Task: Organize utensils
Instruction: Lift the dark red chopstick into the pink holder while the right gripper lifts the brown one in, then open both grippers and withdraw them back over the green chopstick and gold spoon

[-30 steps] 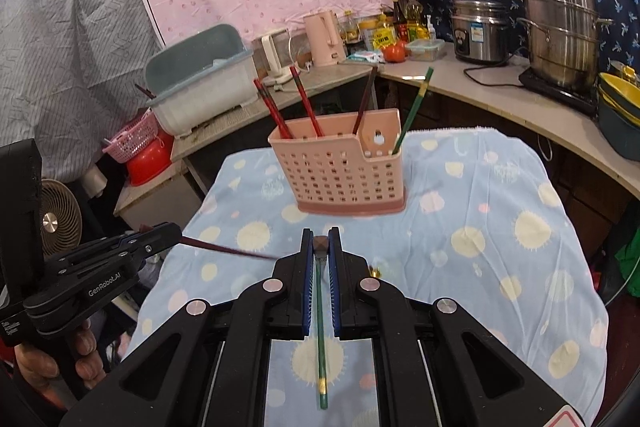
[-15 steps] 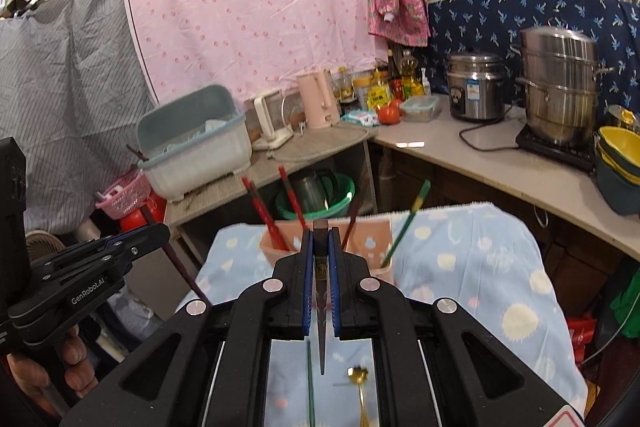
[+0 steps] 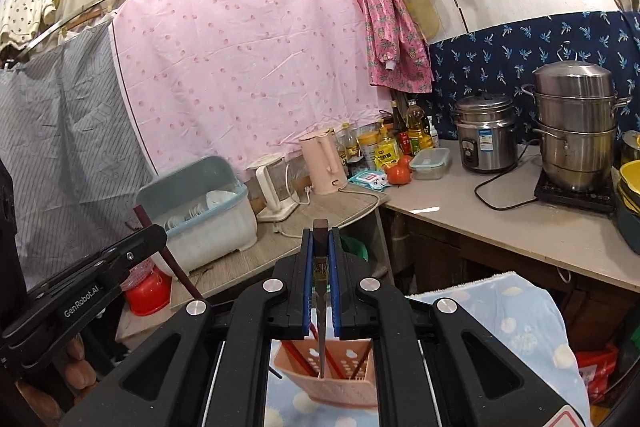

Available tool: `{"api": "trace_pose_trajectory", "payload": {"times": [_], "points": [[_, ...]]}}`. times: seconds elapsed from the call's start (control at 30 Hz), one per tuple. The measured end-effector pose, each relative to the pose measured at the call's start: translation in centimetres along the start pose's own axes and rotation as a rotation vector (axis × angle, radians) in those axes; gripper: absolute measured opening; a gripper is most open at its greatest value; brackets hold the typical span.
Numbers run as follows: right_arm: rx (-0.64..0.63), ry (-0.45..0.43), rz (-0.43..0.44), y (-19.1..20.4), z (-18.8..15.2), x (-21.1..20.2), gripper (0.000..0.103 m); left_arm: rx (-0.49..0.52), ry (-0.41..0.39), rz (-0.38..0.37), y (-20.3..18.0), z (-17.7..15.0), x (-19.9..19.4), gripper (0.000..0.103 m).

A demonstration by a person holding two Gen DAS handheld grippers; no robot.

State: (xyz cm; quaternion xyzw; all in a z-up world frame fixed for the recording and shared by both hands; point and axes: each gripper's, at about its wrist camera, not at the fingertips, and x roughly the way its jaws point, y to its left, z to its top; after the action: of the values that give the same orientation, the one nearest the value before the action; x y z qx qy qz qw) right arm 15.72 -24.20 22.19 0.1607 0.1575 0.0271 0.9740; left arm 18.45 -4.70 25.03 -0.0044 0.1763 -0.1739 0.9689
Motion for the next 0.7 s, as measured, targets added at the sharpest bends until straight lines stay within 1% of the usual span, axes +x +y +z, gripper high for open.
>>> {"api": "trace_pose_trajectory", "payload": {"times": [0.17,0.33,0.57,0.7], "points": [[0.014,0.046,-0.016,-0.5,-1.5,3.1,0.007,-0.007,0.018,0.016,0.6,-0.8,2.9,0.007],[0.021,0.122,-0.05,-1.6,-4.3,5.7,0.007,-0.031,0.082,0.014,1.4,-3.4,5.5,0.007],[0.03,0.19,-0.082,-2.9,-7.4,7.3,0.007,-0.067,0.159,0.022,2.5,-6.7,7.9,0.007],[0.02,0.218,-0.105,-3.1,-8.2,7.6,0.007,-0.08,0.179,0.037,2.8,-7.7,8.4,0.007]]}}
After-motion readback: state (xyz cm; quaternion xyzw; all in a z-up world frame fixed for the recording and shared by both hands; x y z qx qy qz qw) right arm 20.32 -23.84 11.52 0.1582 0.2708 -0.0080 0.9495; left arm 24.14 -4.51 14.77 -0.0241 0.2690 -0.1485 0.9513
